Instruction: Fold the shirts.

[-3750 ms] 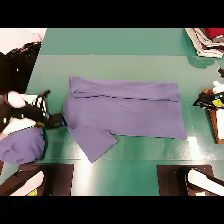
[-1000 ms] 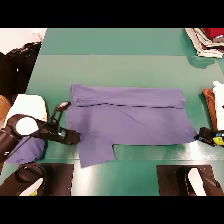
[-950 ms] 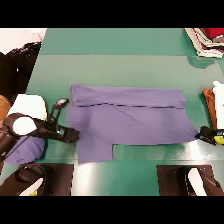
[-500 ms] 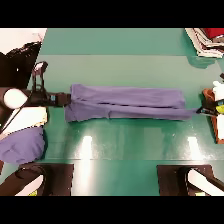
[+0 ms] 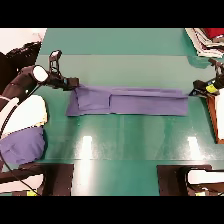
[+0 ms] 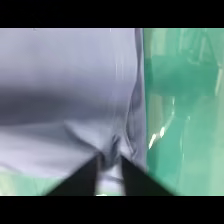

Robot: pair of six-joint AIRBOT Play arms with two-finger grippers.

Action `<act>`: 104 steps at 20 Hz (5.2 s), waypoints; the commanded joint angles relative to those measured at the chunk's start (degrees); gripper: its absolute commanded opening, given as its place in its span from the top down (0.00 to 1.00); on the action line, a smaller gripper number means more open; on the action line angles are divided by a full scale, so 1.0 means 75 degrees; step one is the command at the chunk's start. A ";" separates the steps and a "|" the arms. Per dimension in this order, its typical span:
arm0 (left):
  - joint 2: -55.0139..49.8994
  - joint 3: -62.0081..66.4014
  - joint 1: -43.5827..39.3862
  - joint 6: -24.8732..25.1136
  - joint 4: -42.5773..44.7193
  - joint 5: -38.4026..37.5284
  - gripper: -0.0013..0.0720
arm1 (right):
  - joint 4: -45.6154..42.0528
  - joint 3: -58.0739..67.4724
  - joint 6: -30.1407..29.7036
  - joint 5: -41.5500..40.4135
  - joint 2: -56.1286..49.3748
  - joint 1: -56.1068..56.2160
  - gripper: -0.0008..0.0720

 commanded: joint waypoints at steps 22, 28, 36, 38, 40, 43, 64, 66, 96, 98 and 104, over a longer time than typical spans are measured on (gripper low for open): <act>-0.0379 0.1265 -0.0064 0.0055 -0.0883 -0.1542 0.94 | 0.3028 -0.0953 -0.1766 0.0309 -0.2028 -0.0612 0.25; -0.0425 0.1271 -0.0627 0.0058 -0.0918 -0.1454 0.95 | 0.3040 -0.0446 -0.1894 0.0233 -0.2014 -0.0245 0.97; -0.2780 0.3348 -0.2157 0.0198 -0.1673 -0.1311 0.95 | 0.3264 0.1743 -0.0574 0.1384 -0.0557 0.0816 0.97; -0.3477 0.3972 -0.2489 0.0312 -0.2025 -0.1434 0.95 | 0.3273 0.2579 -0.0262 0.1393 -0.0382 0.1247 0.97; -0.4039 0.4424 -0.2786 0.0306 -0.2052 -0.1463 0.95 | 0.3340 0.3427 0.0009 0.1510 -0.0402 0.1696 0.97; -0.4575 0.4794 -0.3101 0.0306 -0.2139 -0.1428 0.95 | 0.3418 0.4237 0.0192 0.1448 -0.0437 0.2366 0.97; -0.2186 0.4934 -0.0280 0.0495 0.0134 -0.3436 0.95 | 0.4132 0.4188 -0.1029 -0.1049 -0.0825 0.5356 0.97; -0.1600 0.4934 0.0417 0.0519 0.0140 -0.3547 0.95 | 0.5152 0.4188 -0.1871 -0.1769 -0.1408 0.6065 0.94; -0.0338 0.4803 0.1679 0.0711 -0.0280 -0.3990 0.95 | 0.5036 0.1786 -0.0175 -0.1262 -0.3812 0.4552 0.14; -0.0338 0.4803 0.1679 0.0711 -0.0283 -0.3990 0.95 | 0.5033 0.2361 -0.0117 -0.1215 -0.4138 0.4841 0.27; -0.0338 0.4806 0.1574 0.0714 -0.0574 -0.4001 0.95 | 0.4969 0.3614 -0.0306 -0.1504 -0.4234 0.4934 0.97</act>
